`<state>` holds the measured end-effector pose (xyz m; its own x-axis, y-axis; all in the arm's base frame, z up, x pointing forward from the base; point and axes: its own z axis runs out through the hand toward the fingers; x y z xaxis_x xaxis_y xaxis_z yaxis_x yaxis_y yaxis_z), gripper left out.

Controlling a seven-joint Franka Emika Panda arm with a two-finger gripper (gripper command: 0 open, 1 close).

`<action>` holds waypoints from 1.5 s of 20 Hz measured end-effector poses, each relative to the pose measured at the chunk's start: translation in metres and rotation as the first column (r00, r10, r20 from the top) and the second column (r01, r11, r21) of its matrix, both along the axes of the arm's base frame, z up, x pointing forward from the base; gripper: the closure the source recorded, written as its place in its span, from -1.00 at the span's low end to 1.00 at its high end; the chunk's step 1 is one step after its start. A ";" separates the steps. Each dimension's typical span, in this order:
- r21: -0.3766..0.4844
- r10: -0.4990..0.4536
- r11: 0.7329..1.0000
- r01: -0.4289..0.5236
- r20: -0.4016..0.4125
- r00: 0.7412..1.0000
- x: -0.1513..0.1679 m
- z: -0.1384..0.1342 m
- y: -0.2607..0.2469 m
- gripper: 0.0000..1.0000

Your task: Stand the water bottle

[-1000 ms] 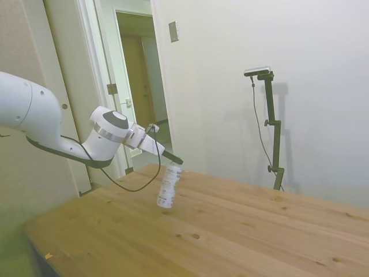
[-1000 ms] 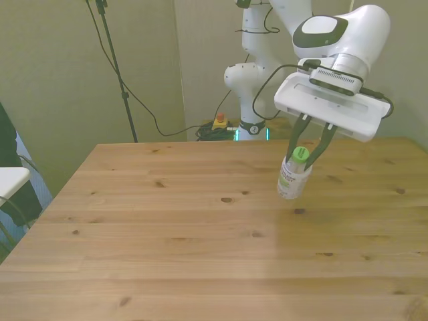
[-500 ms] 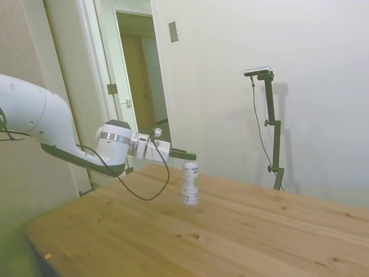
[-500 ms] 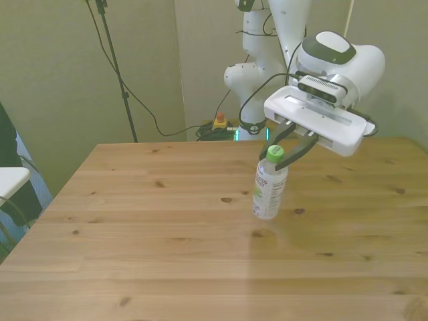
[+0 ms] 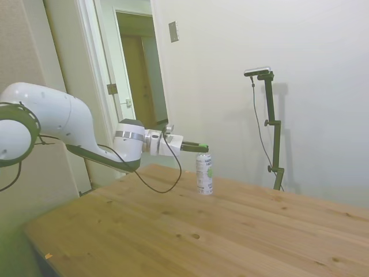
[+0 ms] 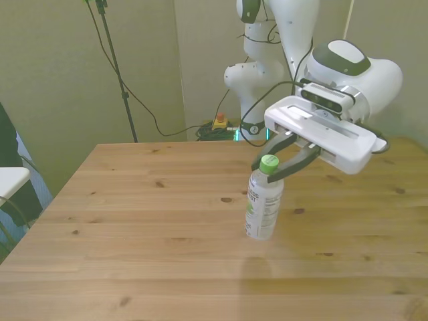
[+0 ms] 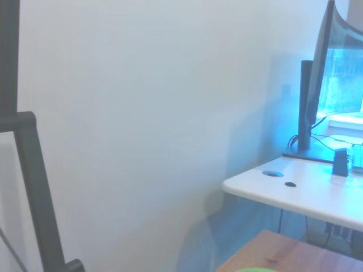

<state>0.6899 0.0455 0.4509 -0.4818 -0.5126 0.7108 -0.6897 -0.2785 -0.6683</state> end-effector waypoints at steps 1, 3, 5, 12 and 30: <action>0.000 0.002 1.000 -0.002 0.001 1.000 0.005 -0.004 0.003 1.00; -0.002 0.007 1.000 -0.007 -0.003 1.000 0.015 -0.013 0.007 1.00; -0.015 0.012 1.000 -0.012 -0.005 1.000 0.024 -0.023 0.008 1.00; -0.027 0.002 1.000 -0.001 0.029 1.000 0.052 -0.031 0.013 1.00; -0.041 0.007 0.999 -0.006 0.020 1.000 0.067 -0.056 0.021 -1.00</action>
